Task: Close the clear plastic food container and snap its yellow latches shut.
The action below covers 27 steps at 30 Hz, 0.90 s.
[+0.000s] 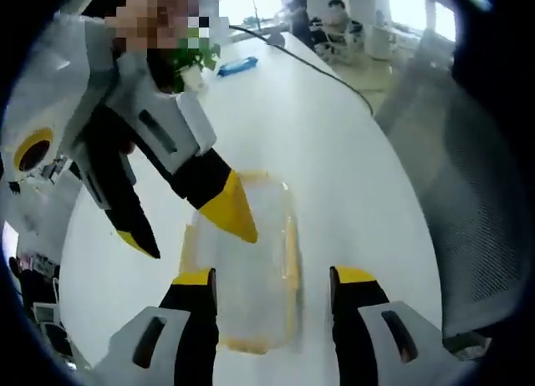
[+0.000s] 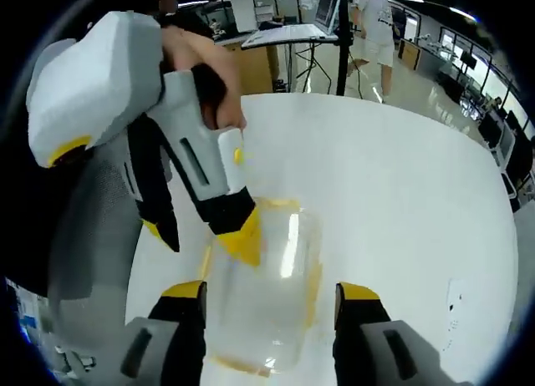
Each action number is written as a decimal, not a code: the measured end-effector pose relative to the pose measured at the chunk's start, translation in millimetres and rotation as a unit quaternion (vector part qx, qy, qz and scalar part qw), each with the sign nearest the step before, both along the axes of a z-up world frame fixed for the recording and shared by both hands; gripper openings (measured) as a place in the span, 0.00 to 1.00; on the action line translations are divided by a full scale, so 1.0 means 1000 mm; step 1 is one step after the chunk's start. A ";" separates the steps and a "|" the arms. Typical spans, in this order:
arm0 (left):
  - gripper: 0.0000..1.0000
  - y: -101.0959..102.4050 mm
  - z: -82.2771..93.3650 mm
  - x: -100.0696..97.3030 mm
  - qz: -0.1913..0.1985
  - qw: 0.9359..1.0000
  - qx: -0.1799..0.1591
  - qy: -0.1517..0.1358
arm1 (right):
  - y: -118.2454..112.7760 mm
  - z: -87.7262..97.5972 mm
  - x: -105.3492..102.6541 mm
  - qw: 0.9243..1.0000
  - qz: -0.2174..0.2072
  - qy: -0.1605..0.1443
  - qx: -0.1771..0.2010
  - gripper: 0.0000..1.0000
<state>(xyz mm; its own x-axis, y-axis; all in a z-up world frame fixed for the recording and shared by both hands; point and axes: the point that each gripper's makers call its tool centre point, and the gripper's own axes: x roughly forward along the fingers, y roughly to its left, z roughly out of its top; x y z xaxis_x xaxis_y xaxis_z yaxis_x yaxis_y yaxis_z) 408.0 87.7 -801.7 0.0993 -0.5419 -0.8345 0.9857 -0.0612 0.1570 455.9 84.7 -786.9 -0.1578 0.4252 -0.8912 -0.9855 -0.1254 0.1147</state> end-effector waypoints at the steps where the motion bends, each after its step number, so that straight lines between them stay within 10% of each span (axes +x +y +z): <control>1: 0.54 0.001 -0.001 0.003 0.000 1.000 0.004 -0.004 | -0.002 0.001 -0.001 1.000 -0.005 -0.004 -0.002 0.61; 27: 0.58 0.014 -0.001 0.027 0.052 0.997 0.029 0.047 | -0.021 -0.009 0.001 0.992 -0.111 -0.063 -0.004 0.62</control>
